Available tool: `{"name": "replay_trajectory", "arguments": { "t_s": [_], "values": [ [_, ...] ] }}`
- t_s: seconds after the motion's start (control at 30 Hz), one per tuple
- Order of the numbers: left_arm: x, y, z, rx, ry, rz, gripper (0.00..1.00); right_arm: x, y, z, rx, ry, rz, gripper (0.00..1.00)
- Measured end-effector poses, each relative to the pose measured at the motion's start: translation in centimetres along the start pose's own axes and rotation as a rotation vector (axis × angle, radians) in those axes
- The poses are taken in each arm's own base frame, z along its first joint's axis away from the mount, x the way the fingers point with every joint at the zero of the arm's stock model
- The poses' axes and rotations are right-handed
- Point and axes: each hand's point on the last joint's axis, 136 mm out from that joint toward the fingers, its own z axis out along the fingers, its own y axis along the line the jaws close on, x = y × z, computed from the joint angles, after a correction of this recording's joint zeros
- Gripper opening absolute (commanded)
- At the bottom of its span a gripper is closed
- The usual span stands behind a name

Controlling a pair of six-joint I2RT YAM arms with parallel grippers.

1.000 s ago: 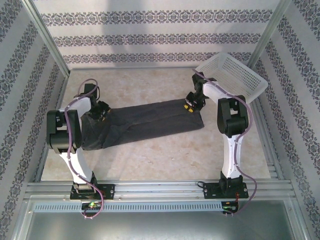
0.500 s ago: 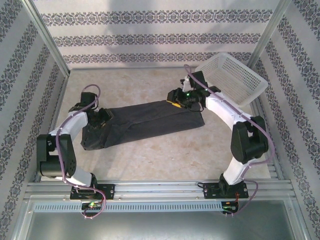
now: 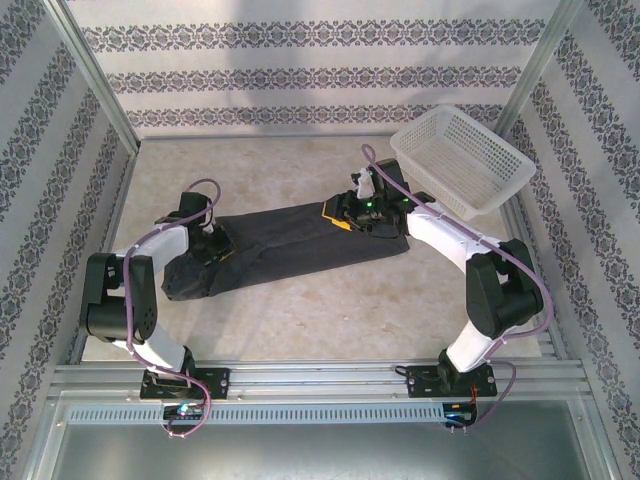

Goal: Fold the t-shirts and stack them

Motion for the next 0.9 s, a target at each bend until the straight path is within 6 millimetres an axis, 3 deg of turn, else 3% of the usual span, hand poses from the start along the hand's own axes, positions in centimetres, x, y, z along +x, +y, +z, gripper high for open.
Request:
{"name": "replay_trajectory", "arguments": {
  "t_s": [0.27,0.5,0.63,0.77,0.9],
  "values": [
    [2.8,-3.4,-1.5,0.062,-0.003,0.017,0.01,0.2,0.2,-0.3,-0.006,-0.006,-0.006,0.43],
    [6.9,-4.7,-0.4,0.047,0.067,-0.029,0.00,0.3,-0.1,-0.3,-0.003,-0.003,0.000,0.43],
    [8.0,-4.9,0.4,0.021,0.089,-0.054,0.10,0.5,-0.2,-0.2,0.000,0.001,0.006,0.43],
    [9.1,-5.1,1.1,0.002,0.126,-0.085,0.35,0.7,-0.6,-0.1,0.005,0.006,0.021,0.43],
    [10.2,-5.8,1.1,0.026,0.171,-0.118,0.39,1.0,-1.0,0.0,0.011,0.012,0.033,0.43]
  ]
}}
